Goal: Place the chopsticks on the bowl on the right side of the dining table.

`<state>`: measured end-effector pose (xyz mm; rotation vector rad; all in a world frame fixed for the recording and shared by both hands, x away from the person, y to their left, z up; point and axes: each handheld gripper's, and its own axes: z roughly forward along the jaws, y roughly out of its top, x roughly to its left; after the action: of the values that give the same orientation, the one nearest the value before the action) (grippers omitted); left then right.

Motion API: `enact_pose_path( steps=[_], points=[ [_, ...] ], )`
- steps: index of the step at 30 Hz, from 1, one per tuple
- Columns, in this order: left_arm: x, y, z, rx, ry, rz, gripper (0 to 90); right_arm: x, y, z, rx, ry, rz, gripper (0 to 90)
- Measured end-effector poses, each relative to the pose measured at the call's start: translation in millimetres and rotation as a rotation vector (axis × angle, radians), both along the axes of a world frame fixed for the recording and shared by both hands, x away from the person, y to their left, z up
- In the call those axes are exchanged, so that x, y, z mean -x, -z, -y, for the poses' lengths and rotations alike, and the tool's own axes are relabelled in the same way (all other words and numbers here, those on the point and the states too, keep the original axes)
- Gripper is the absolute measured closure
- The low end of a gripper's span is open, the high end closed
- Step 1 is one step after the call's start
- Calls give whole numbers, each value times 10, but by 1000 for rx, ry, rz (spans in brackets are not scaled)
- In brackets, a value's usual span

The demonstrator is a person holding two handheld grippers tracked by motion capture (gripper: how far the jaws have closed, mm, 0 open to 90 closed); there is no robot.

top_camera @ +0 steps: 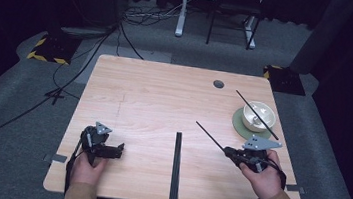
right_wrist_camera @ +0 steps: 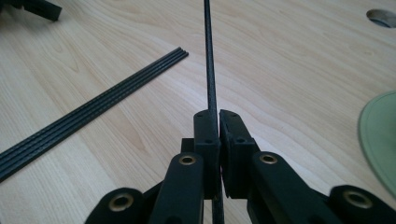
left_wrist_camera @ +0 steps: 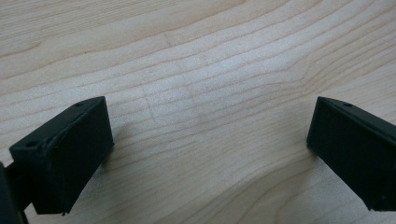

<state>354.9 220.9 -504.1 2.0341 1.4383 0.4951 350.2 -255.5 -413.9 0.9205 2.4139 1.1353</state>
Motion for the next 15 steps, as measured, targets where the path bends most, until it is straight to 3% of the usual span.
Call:
enact_pose_path(
  steps=[15],
  points=[
    [-3,1,-1,-1,-3,4,6,-92,-485,238,-51,-1,33,870]
  ],
)
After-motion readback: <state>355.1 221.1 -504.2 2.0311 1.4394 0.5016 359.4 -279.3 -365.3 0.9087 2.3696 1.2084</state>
